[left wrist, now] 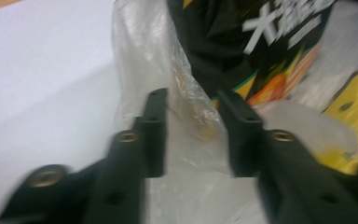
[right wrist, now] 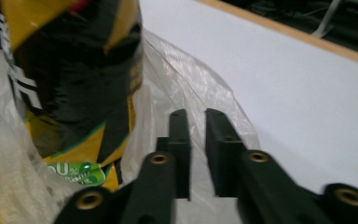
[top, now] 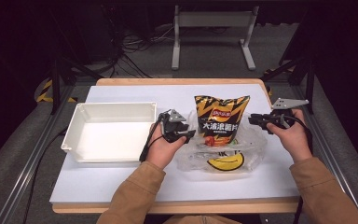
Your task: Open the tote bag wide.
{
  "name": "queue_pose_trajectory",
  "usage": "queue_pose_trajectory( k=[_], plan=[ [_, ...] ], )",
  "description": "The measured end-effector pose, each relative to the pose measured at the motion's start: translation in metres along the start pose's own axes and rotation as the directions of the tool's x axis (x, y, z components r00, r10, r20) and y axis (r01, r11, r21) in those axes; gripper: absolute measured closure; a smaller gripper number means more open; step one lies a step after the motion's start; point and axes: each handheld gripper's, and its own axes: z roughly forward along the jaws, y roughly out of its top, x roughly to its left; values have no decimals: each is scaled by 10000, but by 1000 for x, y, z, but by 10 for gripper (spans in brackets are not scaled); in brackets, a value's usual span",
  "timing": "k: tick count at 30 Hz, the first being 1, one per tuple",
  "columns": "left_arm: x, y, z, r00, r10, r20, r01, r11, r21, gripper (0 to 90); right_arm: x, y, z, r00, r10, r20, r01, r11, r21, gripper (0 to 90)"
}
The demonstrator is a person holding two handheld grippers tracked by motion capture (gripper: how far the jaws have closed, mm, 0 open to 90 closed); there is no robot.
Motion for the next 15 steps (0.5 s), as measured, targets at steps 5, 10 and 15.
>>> queue_pose_trajectory(
  k=[5, 10, 15],
  plan=[
    [0, -9, 7, 9998, 147, -144, -137, 9980, 624, 875, -2, -7, 7, 10000, -17, -66, 21, 9987, 515, 898],
    [-1, -17, 16, 9984, 271, -488, -209, 9922, 1232, 892, -3, -17, 15, 9999, 127, -73, -119, 9947, 1021, 900],
    [-1, -21, 22, 9976, 347, -598, -244, 9861, 1646, 893, -7, -27, 19, 9994, 344, -59, -332, 9901, 1367, 900]
  ],
)
